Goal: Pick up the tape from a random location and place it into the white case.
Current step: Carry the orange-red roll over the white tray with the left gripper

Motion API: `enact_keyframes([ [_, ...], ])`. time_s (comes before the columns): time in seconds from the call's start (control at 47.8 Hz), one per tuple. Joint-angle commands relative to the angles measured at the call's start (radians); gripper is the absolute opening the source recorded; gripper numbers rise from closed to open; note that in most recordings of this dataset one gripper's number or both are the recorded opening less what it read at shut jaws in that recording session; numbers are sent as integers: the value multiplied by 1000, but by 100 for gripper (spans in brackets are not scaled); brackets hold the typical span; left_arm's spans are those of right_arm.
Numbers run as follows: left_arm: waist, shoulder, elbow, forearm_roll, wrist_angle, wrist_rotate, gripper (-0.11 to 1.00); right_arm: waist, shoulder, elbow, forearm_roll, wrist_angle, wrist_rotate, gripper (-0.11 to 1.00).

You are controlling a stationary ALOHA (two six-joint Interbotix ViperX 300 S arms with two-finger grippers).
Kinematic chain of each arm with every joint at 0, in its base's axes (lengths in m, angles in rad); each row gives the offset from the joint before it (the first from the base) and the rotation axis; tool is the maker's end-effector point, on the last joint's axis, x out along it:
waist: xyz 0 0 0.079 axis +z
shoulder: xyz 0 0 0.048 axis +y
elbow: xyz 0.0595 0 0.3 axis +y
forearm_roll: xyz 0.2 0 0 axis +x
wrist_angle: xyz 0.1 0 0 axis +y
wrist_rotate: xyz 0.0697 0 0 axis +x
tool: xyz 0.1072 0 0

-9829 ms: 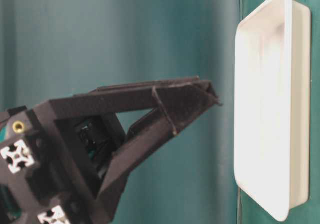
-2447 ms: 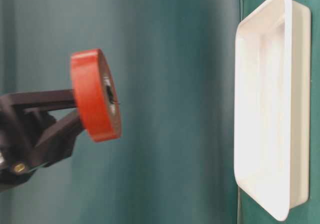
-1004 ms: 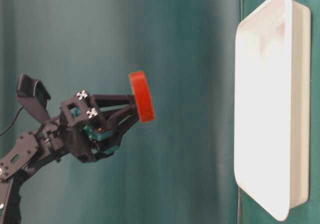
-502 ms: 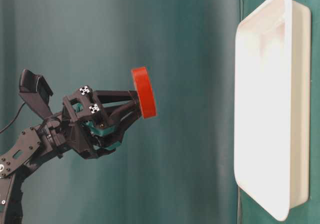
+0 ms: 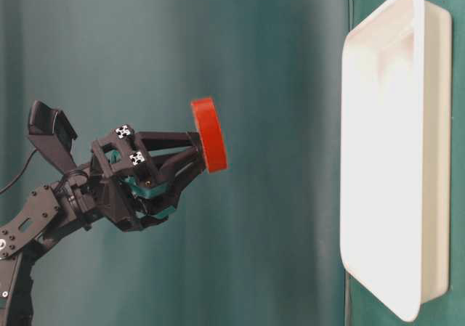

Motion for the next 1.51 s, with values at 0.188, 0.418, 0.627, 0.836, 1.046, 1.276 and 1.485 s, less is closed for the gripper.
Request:
enact_keyframes([
  [0.188,2,-23,-20,2,-3,-2,22,-2,2,-25,0,-9,-2,92],
  [0.418,2,-18,-12,2,-3,-2,22,-2,2,-26,0,-9,0,92],
  [0.627,5,-3,23,2,-17,-2,22,0,2,-25,0,-9,-2,92],
  [0.836,14,28,80,2,-75,-3,22,-2,2,-25,0,-9,0,92],
  [1.046,29,55,118,2,-114,-3,22,-2,6,-25,0,-9,0,92],
  [1.276,37,87,160,0,-175,-3,22,-2,17,-23,0,-14,0,92],
  [1.485,37,129,181,-2,-222,-3,22,-3,28,-23,0,-23,0,92],
])
